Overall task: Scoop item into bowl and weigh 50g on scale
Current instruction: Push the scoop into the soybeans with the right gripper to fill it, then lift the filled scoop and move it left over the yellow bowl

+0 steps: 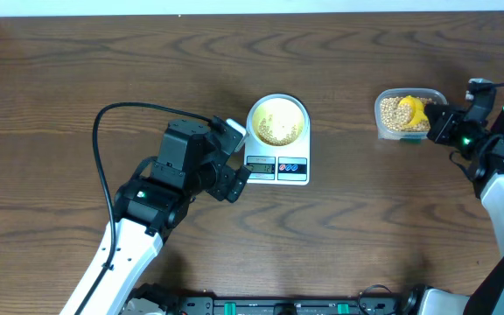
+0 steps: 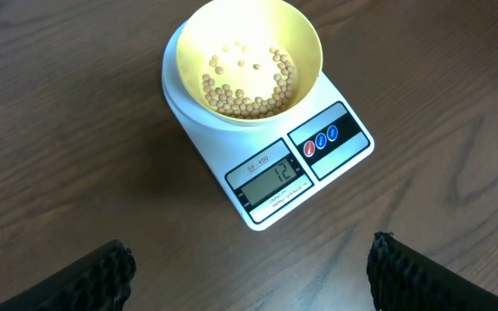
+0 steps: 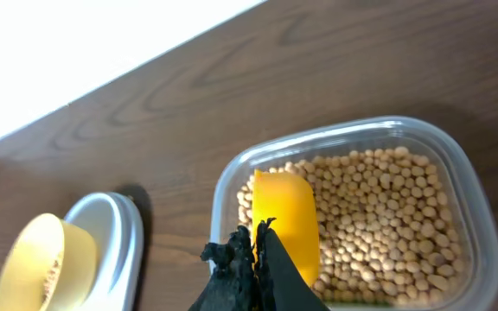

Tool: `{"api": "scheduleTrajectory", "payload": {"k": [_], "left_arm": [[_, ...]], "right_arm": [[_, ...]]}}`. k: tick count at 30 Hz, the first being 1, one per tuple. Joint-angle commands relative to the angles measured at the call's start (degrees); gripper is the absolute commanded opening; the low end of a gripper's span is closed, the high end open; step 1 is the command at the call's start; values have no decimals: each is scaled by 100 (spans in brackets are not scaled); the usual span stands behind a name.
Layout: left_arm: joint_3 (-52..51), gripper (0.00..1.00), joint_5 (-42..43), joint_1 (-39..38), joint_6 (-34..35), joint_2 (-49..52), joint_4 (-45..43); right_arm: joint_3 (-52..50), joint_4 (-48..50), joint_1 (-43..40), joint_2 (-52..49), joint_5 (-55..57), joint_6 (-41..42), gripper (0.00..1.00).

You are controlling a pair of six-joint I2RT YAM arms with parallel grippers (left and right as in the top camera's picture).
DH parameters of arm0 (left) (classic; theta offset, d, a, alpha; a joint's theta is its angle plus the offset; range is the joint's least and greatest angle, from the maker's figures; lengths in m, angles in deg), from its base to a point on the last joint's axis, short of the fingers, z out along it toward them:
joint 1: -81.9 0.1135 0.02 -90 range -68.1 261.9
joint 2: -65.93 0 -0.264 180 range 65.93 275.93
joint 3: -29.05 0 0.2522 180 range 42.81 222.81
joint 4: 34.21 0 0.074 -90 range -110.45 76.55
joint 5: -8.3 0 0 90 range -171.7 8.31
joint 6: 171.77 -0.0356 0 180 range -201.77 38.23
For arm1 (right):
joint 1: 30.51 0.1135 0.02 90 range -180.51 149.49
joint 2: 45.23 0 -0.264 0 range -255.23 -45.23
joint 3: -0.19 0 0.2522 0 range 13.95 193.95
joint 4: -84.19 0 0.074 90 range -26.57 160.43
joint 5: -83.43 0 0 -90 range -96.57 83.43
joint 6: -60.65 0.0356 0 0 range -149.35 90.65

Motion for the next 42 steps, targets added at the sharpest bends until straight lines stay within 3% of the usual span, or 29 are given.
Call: {"api": "scheduleTrajectory", "payload": {"k": [1, 18, 35, 42], "left_arm": [[-94, 88, 87, 24, -74, 11, -20], [-94, 88, 87, 24, -74, 11, -20], [-94, 88, 87, 24, -74, 11, -20], [-94, 88, 87, 24, -74, 11, -22]], "right_arm": [[-2, 98, -81, -17, -249, 407, 1], [-2, 361, -94, -17, -560, 901, 1], [-2, 479, -70, -17, -1746, 1305, 1], [-2, 483, 243, -17, -1738, 1303, 1]]}}
